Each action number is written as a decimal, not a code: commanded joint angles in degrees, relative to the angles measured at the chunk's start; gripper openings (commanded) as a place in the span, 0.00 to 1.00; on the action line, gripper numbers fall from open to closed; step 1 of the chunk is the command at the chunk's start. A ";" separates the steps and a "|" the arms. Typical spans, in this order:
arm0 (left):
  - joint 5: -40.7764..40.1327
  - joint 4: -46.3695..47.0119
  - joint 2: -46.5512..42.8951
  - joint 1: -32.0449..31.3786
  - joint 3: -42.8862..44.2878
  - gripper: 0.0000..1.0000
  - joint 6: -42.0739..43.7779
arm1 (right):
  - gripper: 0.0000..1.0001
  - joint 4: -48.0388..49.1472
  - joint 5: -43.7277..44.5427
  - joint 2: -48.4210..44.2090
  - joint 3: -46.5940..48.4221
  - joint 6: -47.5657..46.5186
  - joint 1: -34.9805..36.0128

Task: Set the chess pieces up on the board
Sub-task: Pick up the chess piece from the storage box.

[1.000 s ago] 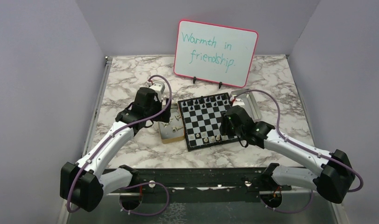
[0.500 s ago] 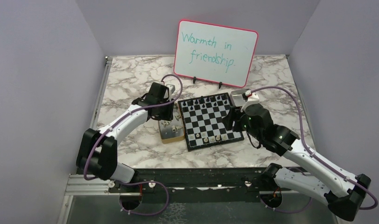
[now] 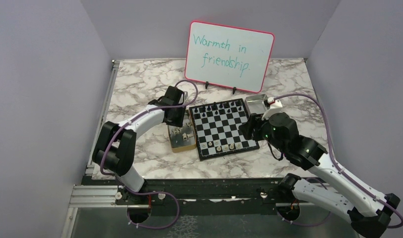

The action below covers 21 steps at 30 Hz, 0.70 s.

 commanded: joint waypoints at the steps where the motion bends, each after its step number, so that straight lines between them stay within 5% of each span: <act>1: -4.16 0.86 2.52 -0.12 3.63 0.32 1.56 | 0.62 -0.50 -1.06 -1.42 0.93 -0.70 -0.37; 21: -5.31 -1.21 6.32 -0.12 4.41 0.31 5.19 | 0.62 -0.78 -2.84 -1.25 1.45 0.26 -0.37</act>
